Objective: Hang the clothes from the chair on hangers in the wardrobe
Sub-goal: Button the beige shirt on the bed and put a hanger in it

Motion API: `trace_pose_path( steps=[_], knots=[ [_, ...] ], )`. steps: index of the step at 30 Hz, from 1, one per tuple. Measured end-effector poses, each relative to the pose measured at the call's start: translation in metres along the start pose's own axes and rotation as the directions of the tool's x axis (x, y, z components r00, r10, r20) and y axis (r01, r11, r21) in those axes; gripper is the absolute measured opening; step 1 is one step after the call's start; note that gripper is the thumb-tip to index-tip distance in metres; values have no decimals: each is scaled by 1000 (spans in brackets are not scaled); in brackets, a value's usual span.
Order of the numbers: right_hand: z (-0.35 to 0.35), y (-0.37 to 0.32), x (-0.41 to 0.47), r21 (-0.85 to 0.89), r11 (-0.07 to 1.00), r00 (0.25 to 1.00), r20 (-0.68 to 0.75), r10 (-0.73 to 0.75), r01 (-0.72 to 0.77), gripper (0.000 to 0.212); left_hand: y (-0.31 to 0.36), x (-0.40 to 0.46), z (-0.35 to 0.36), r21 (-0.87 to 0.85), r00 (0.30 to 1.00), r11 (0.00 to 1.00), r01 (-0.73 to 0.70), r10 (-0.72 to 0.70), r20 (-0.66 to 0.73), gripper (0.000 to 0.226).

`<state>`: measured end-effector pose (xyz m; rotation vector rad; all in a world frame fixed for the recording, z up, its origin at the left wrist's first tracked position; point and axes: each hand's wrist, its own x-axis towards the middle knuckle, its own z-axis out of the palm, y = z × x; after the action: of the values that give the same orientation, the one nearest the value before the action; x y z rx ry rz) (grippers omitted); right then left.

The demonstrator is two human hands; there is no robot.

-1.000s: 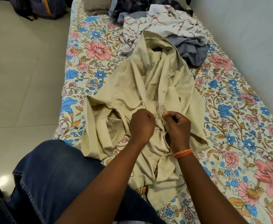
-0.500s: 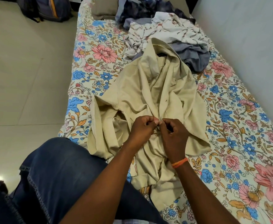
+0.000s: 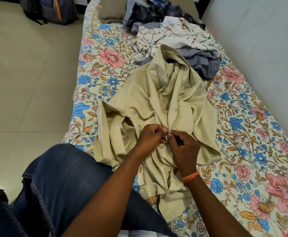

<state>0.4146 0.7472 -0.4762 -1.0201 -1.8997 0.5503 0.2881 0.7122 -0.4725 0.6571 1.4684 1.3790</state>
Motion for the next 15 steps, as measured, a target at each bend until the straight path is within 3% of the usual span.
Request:
trace_pose_path(
  steps=[6, 15],
  knots=[
    [3, 2, -2, -83, 995, 998, 0, -56, 56, 5, -1, 2, -1, -5, 1000, 1000, 26, -26, 7, 14],
    [5, 4, -4, -189, 977, 996, 4, -95, 94, 12, 0, 1, 1, -30, 999, 998, 47, -46, 19, 18]
  ],
)
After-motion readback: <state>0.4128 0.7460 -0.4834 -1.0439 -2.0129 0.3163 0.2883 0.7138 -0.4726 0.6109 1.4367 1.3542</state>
